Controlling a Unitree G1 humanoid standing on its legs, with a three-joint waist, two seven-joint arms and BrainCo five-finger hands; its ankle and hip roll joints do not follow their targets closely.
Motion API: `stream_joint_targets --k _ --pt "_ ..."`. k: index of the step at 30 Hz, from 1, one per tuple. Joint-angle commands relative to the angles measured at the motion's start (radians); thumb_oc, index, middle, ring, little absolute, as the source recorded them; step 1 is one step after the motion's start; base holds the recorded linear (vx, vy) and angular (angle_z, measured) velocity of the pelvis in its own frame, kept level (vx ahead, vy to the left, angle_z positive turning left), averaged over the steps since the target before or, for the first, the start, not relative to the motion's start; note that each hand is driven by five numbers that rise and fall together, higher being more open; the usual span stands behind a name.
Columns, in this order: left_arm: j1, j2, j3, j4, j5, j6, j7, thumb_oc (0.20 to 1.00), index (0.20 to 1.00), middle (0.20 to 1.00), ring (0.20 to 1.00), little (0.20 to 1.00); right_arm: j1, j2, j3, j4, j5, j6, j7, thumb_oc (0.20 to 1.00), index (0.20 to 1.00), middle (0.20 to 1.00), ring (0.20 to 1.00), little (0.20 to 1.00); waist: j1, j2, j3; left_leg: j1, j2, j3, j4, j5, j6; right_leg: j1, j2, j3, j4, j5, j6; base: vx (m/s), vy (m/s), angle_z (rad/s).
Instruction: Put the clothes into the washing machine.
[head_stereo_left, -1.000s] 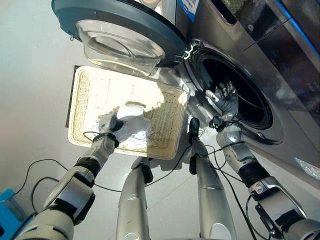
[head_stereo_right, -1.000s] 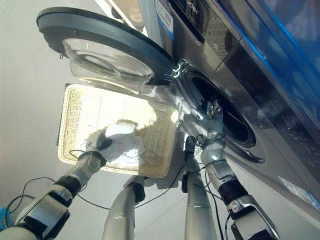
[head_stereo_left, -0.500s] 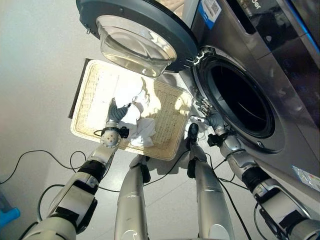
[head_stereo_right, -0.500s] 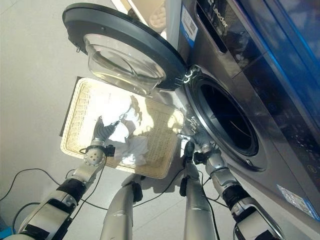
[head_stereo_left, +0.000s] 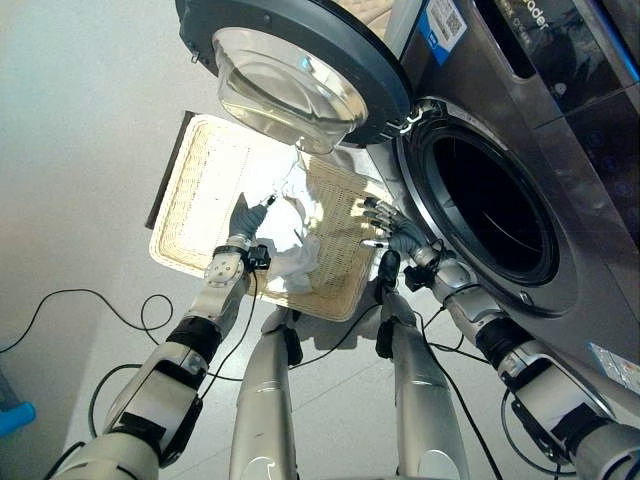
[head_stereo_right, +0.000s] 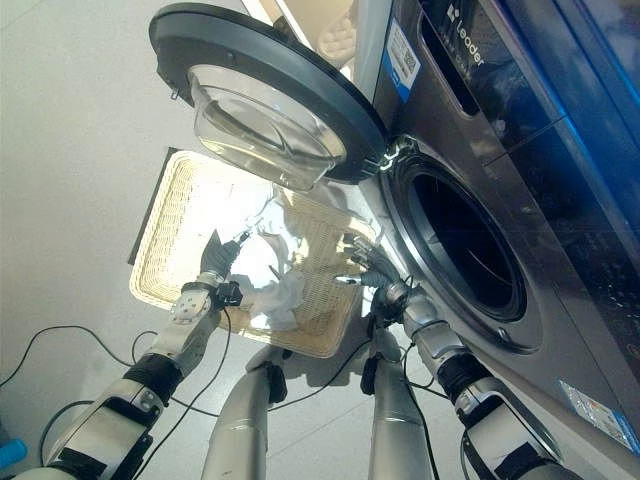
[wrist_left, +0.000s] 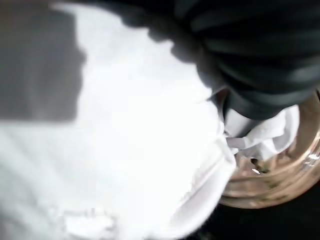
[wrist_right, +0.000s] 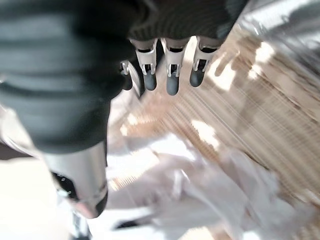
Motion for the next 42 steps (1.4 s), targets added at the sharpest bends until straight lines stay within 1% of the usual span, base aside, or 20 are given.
stream_joint_targets --k 1,5,6,8,9,11,13,15,17,20,24,26,29,31,33,36,37,38,39,42 --pt "-0.018 -0.041 0.006 -0.123 -0.155 -0.002 -0.16 0.2 0.2 0.2 0.2 0.2 -0.073 -0.028 0.017 0.011 0.011 0.003 0.042 1.0 1.0 1.0 1.0 1.0 0.045 0.046 -0.018 -0.005 -0.078 0.024 -0.045 -0.006 -0.028 -0.014 -0.011 -0.072 0.166 -0.165 0.091 0.01 -0.018 0.12" --pt "-0.011 -0.052 -0.012 -0.233 -0.21 0.028 -0.232 0.2 0.2 0.2 0.2 0.2 -0.108 -0.031 0.033 0.043 -0.04 -0.016 0.013 1.0 1.0 1.0 1.0 1.0 0.056 0.06 -0.018 -0.004 -0.086 0.016 -0.046 -0.008 -0.024 -0.01 -0.018 -0.079 0.164 -0.163 0.088 0.01 -0.016 0.11" --pt "-0.005 -0.06 -0.02 -0.3 -0.233 0.062 -0.267 0.2 0.2 0.2 0.2 0.2 -0.118 -0.031 0.037 0.039 -0.051 -0.012 0.013 1.0 1.0 1.0 1.0 1.0 0.06 0.065 -0.018 -0.004 -0.091 0.013 -0.048 -0.009 -0.021 -0.01 -0.02 -0.08 0.165 -0.161 0.087 0.0 0.0 0.0" --pt "-0.004 -0.062 -0.021 -0.315 -0.235 0.071 -0.273 0.2 0.2 0.2 0.2 0.2 -0.121 -0.031 0.037 0.039 -0.049 -0.011 0.014 1.0 1.0 1.0 1.0 1.0 0.061 0.066 -0.018 -0.004 -0.091 0.012 -0.047 -0.009 -0.02 -0.01 -0.021 -0.081 0.166 -0.162 0.087 0.0 -0.015 0.05" --pt "-0.005 -0.064 -0.023 -0.344 -0.244 0.094 -0.288 0.2 0.2 0.2 0.2 0.2 -0.128 -0.032 0.037 0.039 -0.044 -0.012 0.02 1.0 1.0 1.0 1.0 1.0 0.064 0.069 -0.018 -0.003 -0.094 0.01 -0.047 -0.011 -0.018 -0.01 -0.022 -0.081 0.169 -0.162 0.087 0.01 -0.024 0.06" --pt "-0.003 -0.073 -0.025 -0.42 -0.289 0.159 -0.318 0.2 0.2 0.2 0.2 0.2 -0.146 -0.032 0.04 0.016 -0.017 -0.019 0.039 1.0 1.0 1.0 1.0 1.0 0.069 0.073 -0.018 0.0 -0.098 0.008 -0.044 -0.014 -0.015 -0.008 -0.027 -0.085 0.173 -0.161 0.087 0.01 -0.029 0.09" --pt "0.0 -0.076 -0.026 -0.464 -0.327 0.204 -0.333 0.2 0.2 0.2 0.2 0.2 -0.158 -0.027 0.038 -0.003 -0.002 -0.016 0.05 1.0 1.0 1.0 1.0 1.0 0.072 0.074 -0.018 0.002 -0.101 0.006 -0.041 -0.017 -0.013 -0.007 -0.028 -0.085 0.175 -0.161 0.087 0.0 -0.018 0.13" --pt "0.001 -0.081 -0.026 -0.476 -0.335 0.216 -0.338 0.2 0.2 0.2 0.2 0.2 -0.162 -0.024 0.037 -0.007 0.003 -0.011 0.056 1.0 1.0 1.0 1.0 1.0 0.073 0.074 -0.018 0.002 -0.103 0.005 -0.04 -0.017 -0.013 -0.007 -0.028 -0.085 0.176 -0.161 0.087 0.0 -0.011 0.08" --pt "0.006 -0.114 -0.017 -0.528 -0.389 0.27 -0.366 0.2 0.2 0.2 0.2 0.2 -0.188 0.0 0.047 -0.01 -0.018 0.021 0.09 1.0 1.0 1.0 1.0 1.0 0.078 0.075 -0.018 0.006 -0.106 0.003 -0.042 -0.018 -0.011 -0.001 -0.029 -0.085 0.173 -0.161 0.086 0.0 -0.006 0.06" --pt "0.006 -0.153 -0.017 -0.574 -0.412 0.314 -0.412 0.2 0.2 0.2 0.2 0.2 -0.205 0.018 0.069 0.016 -0.014 0.039 0.153 1.0 1.0 1.0 1.0 1.0 0.085 0.076 -0.018 0.012 -0.108 0.002 -0.043 -0.019 -0.007 0.004 -0.032 -0.087 0.172 -0.16 0.082 0.0 -0.006 0.01" --pt "-0.004 -0.186 -0.035 -0.591 -0.419 0.345 -0.422 0.2 0.2 0.2 0.2 0.2 -0.213 0.046 0.079 0.04 0.01 0.033 0.195 1.0 1.0 1.0 1.0 1.0 0.088 0.076 -0.018 0.017 -0.111 0.0 -0.041 -0.02 -0.004 0.008 -0.033 -0.088 0.177 -0.159 0.081 0.0 -0.005 0.01" --pt "-0.008 -0.194 -0.04 -0.591 -0.427 0.357 -0.415 0.2 0.2 0.2 0.2 0.2 -0.216 0.054 0.08 0.038 0.029 0.034 0.197 1.0 1.0 1.0 1.0 1.0 0.089 0.075 -0.018 0.016 -0.113 -0.001 -0.039 -0.019 -0.003 0.008 -0.033 -0.087 0.177 -0.157 0.081 0.0 0.0 0.0" --pt "-0.017 -0.207 -0.049 -0.592 -0.46 0.385 -0.394 0.2 0.2 0.2 0.2 0.2 -0.216 0.073 0.073 0.032 0.088 0.031 0.193 1.0 1.0 1.0 1.0 1.0 0.086 0.072 -0.018 0.017 -0.115 -0.003 -0.034 -0.02 -0.003 0.011 -0.032 -0.085 0.175 -0.155 0.08 0.01 -0.013 0.03" --pt "-0.023 -0.217 -0.058 -0.59 -0.484 0.406 -0.377 0.2 0.2 0.2 0.2 0.2 -0.214 0.095 0.059 0.026 0.134 0.016 0.169 1.0 1.0 1.0 1.0 1.0 0.084 0.071 -0.018 0.016 -0.118 -0.004 -0.033 -0.02 -0.003 0.013 -0.03 -0.084 0.17 -0.153 0.08 0.0 0.0 0.0" --pt "-0.023 -0.22 -0.06 -0.589 -0.487 0.409 -0.375 0.2 0.2 0.2 0.2 0.2 -0.215 0.1 0.058 0.023 0.141 0.014 0.164 1.0 1.0 1.0 1.0 1.0 0.084 0.071 -0.018 0.017 -0.117 -0.004 -0.034 -0.02 -0.003 0.014 -0.03 -0.083 0.168 -0.152 0.08 0.0 0.0 0.0" --pt "-0.027 -0.232 -0.072 -0.584 -0.488 0.414 -0.364 0.2 0.2 0.2 0.2 0.2 -0.219 0.122 0.044 0.001 0.192 -0.007 0.145 1.0 1.0 1.0 1.0 1.0 0.079 0.071 -0.018 0.017 -0.12 -0.003 -0.037 -0.019 -0.002 0.014 -0.026 -0.079 0.161 -0.15 0.08 0.0 0.0 0.0" --pt "-0.031 -0.237 -0.081 -0.573 -0.487 0.413 -0.356 0.2 0.2 0.2 0.2 0.2 -0.225 0.138 0.031 -0.014 0.236 -0.021 0.143 0.605 0.605 0.605 0.605 0.605 0.078 0.071 -0.018 0.017 -0.121 -0.002 -0.035 -0.019 -0.001 0.016 -0.025 -0.078 0.16 -0.15 0.079 0.0 0.0 0.0" --pt "-0.033 -0.237 -0.082 -0.57 -0.49 0.414 -0.353 0.2 0.2 0.2 0.2 0.2 -0.226 0.142 0.027 -0.021 0.251 -0.028 0.144 0.429 0.429 0.429 0.429 0.429 0.077 0.071 -0.018 0.016 -0.121 -0.001 -0.033 -0.02 -0.001 0.016 -0.025 -0.078 0.162 -0.15 0.079 0.0 0.0 0.0" --pt "-0.034 -0.237 -0.083 -0.568 -0.491 0.414 -0.352 0.2 0.2 0.2 0.2 0.2 -0.226 0.144 0.022 -0.029 0.27 -0.028 0.149 0.2 0.2 0.2 0.2 0.2 0.076 0.071 -0.018 0.016 -0.12 -0.001 -0.031 -0.021 -0.001 0.015 -0.025 -0.078 0.163 -0.15 0.08 0.0 0.0 0.0" --pt "-0.034 -0.242 -0.081 -0.559 -0.485 0.416 -0.347 0.2 0.2 0.2 0.2 0.2 -0.222 0.16 -0.004 -0.061 0.357 -0.037 0.178 0.2 0.2 0.2 0.2 0.2 0.072 0.068 -0.018 0.018 -0.12 0.002 -0.025 -0.024 -0.001 0.019 -0.026 -0.077 0.165 -0.15 0.08 0.0 0.0 0.0"
